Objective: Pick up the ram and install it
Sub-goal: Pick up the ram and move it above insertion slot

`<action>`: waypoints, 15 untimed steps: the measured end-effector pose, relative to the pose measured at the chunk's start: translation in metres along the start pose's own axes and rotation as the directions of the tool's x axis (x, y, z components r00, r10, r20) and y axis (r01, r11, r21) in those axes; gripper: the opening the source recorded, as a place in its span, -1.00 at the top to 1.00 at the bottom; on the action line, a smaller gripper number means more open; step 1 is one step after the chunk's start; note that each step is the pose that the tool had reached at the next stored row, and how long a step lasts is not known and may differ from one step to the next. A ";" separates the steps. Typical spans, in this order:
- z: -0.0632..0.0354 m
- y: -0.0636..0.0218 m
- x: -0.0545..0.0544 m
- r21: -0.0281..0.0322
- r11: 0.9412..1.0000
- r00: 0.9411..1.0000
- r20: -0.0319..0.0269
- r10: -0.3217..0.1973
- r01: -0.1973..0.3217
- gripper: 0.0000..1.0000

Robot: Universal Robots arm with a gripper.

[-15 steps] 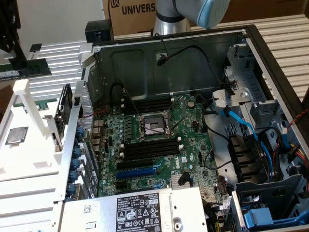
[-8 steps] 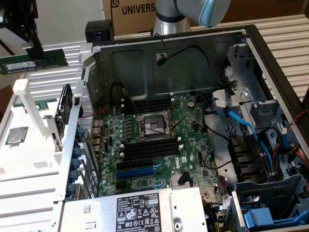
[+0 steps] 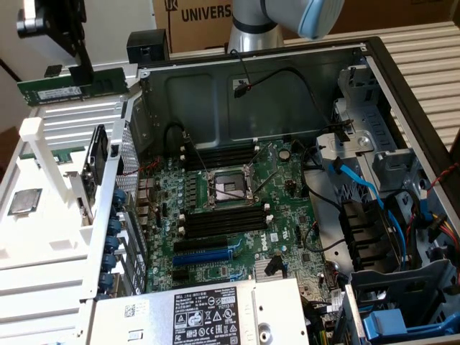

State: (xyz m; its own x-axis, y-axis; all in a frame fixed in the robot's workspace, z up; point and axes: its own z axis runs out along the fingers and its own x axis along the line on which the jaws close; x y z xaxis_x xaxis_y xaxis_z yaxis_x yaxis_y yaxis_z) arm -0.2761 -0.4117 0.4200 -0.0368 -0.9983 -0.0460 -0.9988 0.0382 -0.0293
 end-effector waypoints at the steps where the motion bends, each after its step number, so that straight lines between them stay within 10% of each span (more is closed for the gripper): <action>1: 0.0001 -0.0042 0.000 0.000 1.000 1.000 0.000 0.000 0.000 0.76; 15: 0.0030 -0.0680 -0.002 0.000 1.000 1.000 0.000 0.000 0.000 0.76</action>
State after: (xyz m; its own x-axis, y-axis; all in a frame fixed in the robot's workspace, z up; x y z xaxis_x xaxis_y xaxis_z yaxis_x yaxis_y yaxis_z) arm -0.2080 -0.4117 0.4191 -0.0368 -0.9983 -0.0459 -0.9989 0.0381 -0.0289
